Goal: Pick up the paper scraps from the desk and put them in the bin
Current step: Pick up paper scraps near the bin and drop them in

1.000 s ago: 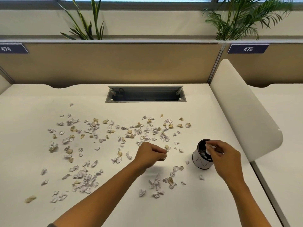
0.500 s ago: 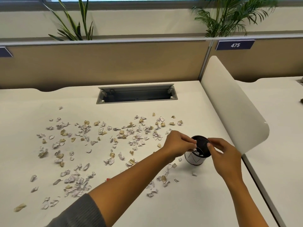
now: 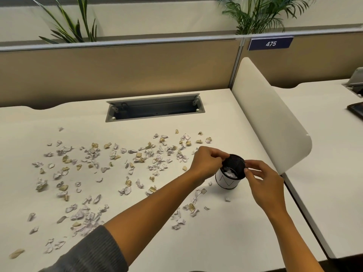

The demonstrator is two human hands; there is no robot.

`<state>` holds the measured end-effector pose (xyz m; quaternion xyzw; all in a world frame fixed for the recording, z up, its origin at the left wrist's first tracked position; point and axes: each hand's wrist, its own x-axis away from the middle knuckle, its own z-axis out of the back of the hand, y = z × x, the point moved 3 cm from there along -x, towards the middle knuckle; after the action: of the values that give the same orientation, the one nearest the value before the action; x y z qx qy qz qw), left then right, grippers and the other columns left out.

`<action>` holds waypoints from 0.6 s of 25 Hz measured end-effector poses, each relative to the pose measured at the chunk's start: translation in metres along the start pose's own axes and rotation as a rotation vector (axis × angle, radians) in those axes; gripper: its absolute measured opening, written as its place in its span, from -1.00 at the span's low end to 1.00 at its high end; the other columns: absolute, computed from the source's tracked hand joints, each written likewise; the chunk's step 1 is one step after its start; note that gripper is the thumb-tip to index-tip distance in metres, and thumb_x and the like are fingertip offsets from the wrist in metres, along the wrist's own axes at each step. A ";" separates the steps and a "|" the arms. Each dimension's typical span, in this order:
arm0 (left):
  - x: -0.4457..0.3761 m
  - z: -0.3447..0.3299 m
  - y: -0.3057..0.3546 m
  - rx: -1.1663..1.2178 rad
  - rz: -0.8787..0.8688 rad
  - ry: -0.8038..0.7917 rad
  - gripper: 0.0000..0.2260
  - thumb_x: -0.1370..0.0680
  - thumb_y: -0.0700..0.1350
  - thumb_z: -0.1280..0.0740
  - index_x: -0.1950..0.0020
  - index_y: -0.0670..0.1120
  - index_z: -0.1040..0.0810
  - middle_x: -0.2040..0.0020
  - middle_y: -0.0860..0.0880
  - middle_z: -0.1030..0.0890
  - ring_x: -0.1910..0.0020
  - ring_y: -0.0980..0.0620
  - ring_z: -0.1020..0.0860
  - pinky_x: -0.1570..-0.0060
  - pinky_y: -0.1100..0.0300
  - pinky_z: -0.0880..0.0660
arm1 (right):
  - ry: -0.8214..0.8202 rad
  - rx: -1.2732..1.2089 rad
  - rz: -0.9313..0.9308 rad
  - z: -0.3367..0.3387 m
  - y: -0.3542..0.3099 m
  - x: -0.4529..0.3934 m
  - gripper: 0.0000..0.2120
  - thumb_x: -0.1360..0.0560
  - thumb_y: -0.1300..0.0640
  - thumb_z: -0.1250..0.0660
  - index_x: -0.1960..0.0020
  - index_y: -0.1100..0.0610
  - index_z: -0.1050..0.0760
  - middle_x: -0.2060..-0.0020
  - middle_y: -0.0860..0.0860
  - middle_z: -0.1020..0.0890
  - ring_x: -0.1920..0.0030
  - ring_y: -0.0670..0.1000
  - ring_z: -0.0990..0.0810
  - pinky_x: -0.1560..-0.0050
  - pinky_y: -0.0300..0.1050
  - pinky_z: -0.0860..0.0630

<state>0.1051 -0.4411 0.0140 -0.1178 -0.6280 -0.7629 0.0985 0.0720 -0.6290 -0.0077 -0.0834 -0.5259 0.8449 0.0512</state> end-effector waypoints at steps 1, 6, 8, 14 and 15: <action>0.003 0.005 -0.003 -0.044 -0.027 0.005 -0.67 -0.47 -0.34 -0.21 0.01 -0.06 -0.71 0.08 0.00 -0.71 0.10 0.05 -0.65 0.07 0.26 -0.62 | -0.001 -0.003 0.013 -0.002 0.000 0.003 -0.83 -0.54 0.19 -0.37 -0.04 -0.05 -0.61 0.05 -0.21 -0.68 0.05 -0.32 -0.62 0.22 -0.52 -0.48; 0.021 0.037 -0.039 -0.254 -0.122 0.055 -0.71 -0.50 -0.26 -0.25 0.03 0.02 -0.72 0.03 0.06 -0.71 0.07 0.22 -0.62 0.16 0.45 -0.48 | 0.002 0.054 0.164 -0.015 0.008 0.030 -0.81 -0.53 0.27 -0.37 -0.05 0.02 -0.62 0.07 -0.19 -0.66 0.03 -0.21 -0.63 0.13 -0.47 -0.53; 0.030 0.048 -0.059 -0.297 -0.121 0.036 -0.75 -0.52 -0.24 -0.28 0.02 0.01 -0.71 -0.02 0.08 -0.69 -0.03 0.24 -0.60 0.01 0.36 -0.52 | -0.034 0.093 0.186 -0.022 0.020 0.040 -0.79 -0.52 0.30 -0.36 -0.06 0.04 -0.61 0.07 -0.18 -0.65 0.04 -0.20 -0.63 0.11 -0.46 -0.54; 0.060 0.054 -0.116 -0.752 -0.252 -0.330 -0.75 -0.56 -0.01 -0.32 -0.23 0.07 -0.58 -0.35 0.14 -0.49 -0.35 0.17 -0.41 -0.33 0.15 -0.39 | -0.218 0.245 0.123 -0.050 0.059 0.067 -0.77 -0.55 0.30 -0.31 -0.13 0.04 -0.56 -0.07 -0.09 -0.59 -0.04 -0.08 -0.63 -0.10 -0.20 -0.56; 0.065 0.055 -0.122 -0.820 -0.281 -0.383 -0.71 -0.56 0.02 -0.31 -0.28 0.09 -0.54 -0.41 0.14 -0.42 -0.41 0.16 -0.34 -0.37 0.15 -0.35 | -0.233 0.290 0.133 -0.054 0.062 0.070 -0.76 -0.55 0.29 -0.31 -0.16 0.06 -0.56 -0.12 -0.09 -0.57 -0.10 -0.06 -0.59 -0.16 -0.19 -0.52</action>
<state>0.0101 -0.3643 -0.0701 -0.1994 -0.2918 -0.9183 -0.1781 0.0136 -0.5967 -0.0926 -0.0113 -0.3943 0.9173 -0.0544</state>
